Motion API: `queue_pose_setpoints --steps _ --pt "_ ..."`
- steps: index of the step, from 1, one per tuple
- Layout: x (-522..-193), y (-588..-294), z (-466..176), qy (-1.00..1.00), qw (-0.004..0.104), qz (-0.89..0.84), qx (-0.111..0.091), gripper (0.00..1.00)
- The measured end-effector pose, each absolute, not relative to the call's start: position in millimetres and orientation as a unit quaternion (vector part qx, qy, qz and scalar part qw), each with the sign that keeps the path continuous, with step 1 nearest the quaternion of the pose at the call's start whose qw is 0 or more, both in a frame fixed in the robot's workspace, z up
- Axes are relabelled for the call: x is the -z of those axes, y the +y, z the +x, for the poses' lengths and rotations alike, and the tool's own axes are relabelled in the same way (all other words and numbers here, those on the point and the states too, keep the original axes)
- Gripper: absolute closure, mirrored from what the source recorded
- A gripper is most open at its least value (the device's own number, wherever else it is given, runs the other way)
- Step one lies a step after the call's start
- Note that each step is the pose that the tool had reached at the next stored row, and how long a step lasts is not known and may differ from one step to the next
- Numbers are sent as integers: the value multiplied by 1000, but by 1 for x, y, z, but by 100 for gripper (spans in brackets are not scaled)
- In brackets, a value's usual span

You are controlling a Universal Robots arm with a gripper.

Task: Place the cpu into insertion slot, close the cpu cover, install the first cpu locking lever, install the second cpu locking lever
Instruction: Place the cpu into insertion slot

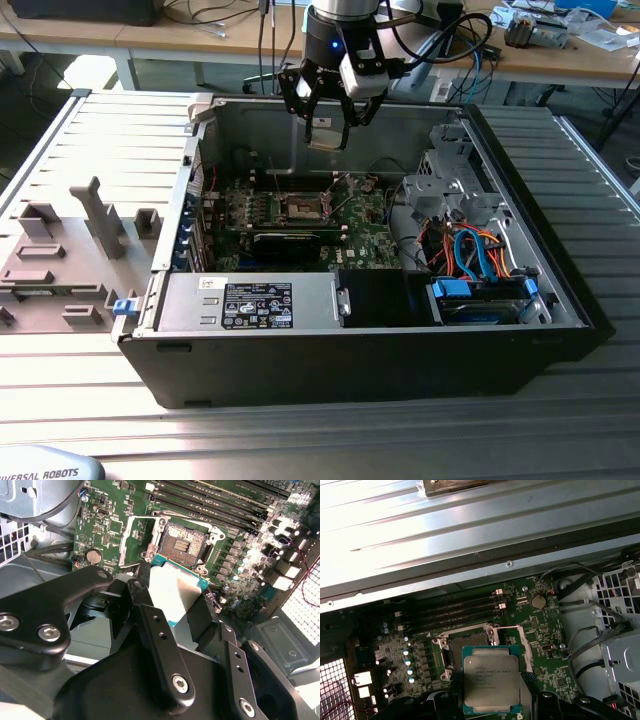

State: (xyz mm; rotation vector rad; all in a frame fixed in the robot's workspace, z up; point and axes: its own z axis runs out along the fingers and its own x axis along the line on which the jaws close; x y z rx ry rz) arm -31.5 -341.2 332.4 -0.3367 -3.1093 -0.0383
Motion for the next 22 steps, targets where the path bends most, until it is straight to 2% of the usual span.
queue_pose_setpoints --steps 22 --pt "-332 -341 -32 -993 7 -113 12 46"
